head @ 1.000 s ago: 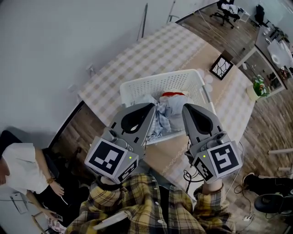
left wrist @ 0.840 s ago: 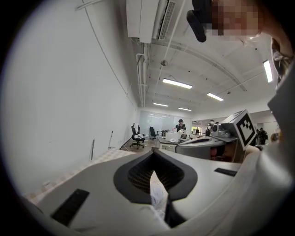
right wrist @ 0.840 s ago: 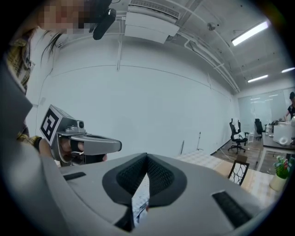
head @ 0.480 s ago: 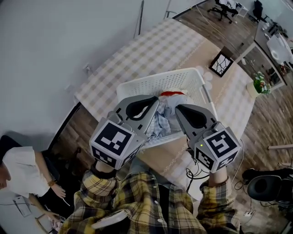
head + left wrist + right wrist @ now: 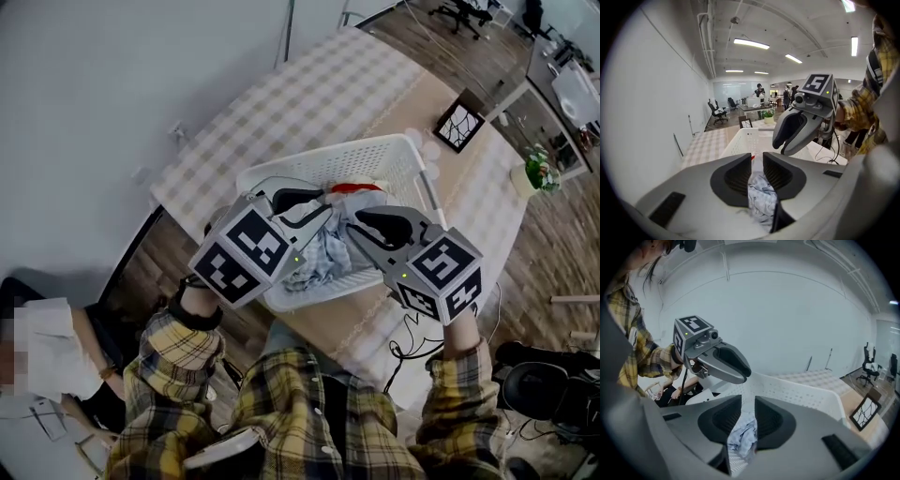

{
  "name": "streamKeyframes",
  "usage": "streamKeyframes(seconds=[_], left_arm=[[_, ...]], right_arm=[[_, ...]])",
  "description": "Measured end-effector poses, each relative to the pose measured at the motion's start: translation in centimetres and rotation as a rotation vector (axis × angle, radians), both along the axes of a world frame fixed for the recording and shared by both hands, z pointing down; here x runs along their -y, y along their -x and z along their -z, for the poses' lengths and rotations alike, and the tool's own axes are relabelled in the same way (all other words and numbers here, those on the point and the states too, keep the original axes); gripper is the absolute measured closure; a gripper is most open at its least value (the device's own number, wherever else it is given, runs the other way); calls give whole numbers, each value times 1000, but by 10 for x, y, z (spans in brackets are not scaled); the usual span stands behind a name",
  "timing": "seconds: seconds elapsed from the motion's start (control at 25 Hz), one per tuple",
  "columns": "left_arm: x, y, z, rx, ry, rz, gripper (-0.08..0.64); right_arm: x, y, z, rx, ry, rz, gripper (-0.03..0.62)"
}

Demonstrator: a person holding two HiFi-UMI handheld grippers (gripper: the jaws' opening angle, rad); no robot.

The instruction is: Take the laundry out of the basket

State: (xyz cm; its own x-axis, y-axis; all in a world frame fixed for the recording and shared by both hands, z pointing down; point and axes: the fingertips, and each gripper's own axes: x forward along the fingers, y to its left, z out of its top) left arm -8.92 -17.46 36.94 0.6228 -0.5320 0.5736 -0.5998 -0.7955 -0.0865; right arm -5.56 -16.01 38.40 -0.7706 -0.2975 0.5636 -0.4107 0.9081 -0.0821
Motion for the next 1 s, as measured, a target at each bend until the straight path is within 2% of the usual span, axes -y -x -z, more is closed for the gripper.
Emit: streamKeyframes(seconds=[0.2,0.44,0.56,0.64,0.8,1.0], left_arm=[[4,3,-38,138,88,-128,388],[3,3,-80,293,189,-275,330],[11,4,-97,350,222,-296,317],[15,3,-108,379,247,-310,307],[18,4,-127,442,310,-341,253],[21,0,-145,497,343,-396,253]], right_arm=[[2,14,-27,-81,48,133,410],[-5,24,-64,-217,64,332,302],[-18,27,-84,-263,155,434,293],[-27,28,-94,-306,225,488,229],[-26,37,-111,-372,225,547,227],[-34,42,-136,-409,265,591,228]])
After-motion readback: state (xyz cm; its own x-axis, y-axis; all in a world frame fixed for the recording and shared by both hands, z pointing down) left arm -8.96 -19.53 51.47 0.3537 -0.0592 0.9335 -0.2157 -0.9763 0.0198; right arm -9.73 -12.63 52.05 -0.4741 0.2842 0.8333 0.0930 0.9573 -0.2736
